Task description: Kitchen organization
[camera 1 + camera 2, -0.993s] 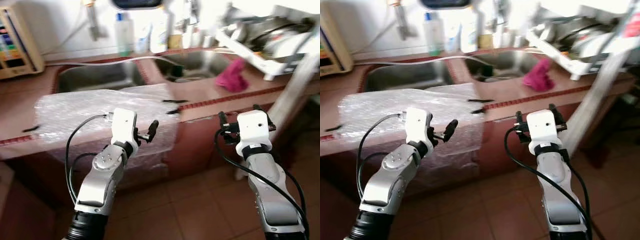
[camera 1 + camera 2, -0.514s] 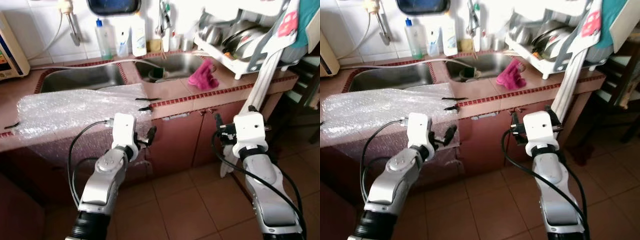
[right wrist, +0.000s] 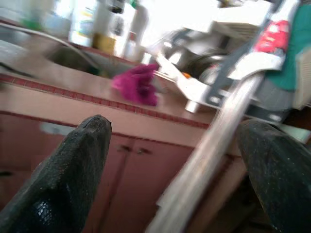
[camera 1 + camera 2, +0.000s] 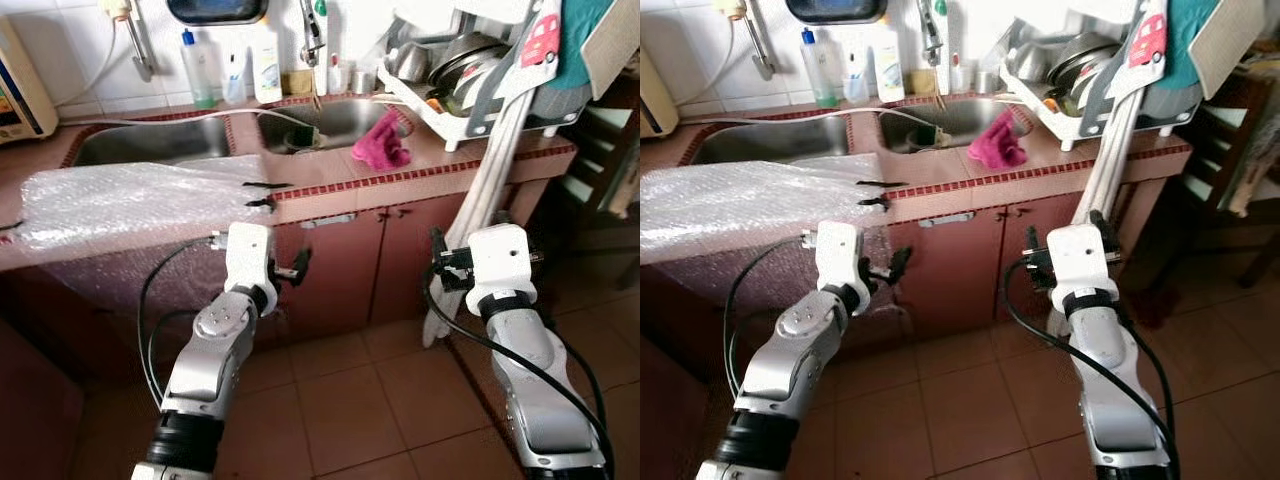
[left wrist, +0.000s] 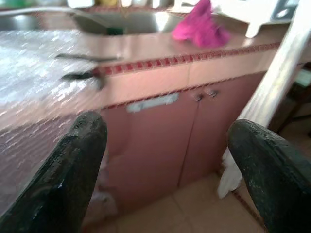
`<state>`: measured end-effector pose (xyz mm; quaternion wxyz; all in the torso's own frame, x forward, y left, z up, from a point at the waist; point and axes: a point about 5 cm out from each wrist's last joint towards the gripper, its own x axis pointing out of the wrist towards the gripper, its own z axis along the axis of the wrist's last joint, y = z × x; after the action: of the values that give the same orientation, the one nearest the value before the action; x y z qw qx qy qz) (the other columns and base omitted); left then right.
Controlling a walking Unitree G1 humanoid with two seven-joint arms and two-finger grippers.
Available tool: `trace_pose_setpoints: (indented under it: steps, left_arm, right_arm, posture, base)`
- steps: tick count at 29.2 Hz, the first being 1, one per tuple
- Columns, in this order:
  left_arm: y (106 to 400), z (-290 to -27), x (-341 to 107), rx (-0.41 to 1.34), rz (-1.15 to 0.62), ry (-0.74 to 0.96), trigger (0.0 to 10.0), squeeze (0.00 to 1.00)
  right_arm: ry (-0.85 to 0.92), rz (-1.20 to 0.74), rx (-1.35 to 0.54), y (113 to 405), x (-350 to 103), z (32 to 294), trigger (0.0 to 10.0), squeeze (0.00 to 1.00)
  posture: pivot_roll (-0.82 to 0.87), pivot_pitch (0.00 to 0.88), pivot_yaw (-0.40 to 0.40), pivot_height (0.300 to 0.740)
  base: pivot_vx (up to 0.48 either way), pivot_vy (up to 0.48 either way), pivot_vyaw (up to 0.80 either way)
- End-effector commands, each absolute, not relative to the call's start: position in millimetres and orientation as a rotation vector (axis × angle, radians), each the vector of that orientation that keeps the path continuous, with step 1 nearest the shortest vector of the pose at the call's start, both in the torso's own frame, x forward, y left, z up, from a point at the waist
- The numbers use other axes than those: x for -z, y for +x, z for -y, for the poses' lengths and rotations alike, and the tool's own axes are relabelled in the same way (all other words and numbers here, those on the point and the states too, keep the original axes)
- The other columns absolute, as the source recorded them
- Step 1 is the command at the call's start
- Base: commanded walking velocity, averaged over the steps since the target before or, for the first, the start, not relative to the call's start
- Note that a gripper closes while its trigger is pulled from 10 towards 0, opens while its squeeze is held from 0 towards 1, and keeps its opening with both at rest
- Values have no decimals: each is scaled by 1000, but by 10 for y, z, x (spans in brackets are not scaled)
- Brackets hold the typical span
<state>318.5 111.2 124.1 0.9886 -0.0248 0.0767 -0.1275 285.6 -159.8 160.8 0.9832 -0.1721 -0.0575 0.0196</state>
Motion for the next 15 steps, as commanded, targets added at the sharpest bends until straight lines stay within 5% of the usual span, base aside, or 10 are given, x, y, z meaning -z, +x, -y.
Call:
trace_pose_setpoints:
  steps: [1,6,15]
  left_arm:
    - [3193,-1130,-1243,249,-151,-48,10000,0]
    - [3196,-1131,-1202,254,-165,-43,10000,0]
    - [3194,-1294,-709,228,-323,14,10000,0]
  right_arm:
    - [-352,116,-38,2858,-1617,1621,10000,0]
    - [-350,110,-35,2856,-1593,1618,10000,0]
    - [-188,25,-20,2975,-1296,1611,10000,0]
  posture:
    - [-60,0,43,740]
    - [-59,0,44,740]
    - [-55,0,40,740]
  base:
    - [0,-326,0]
    - [0,-323,0]
    - [0,0,0]
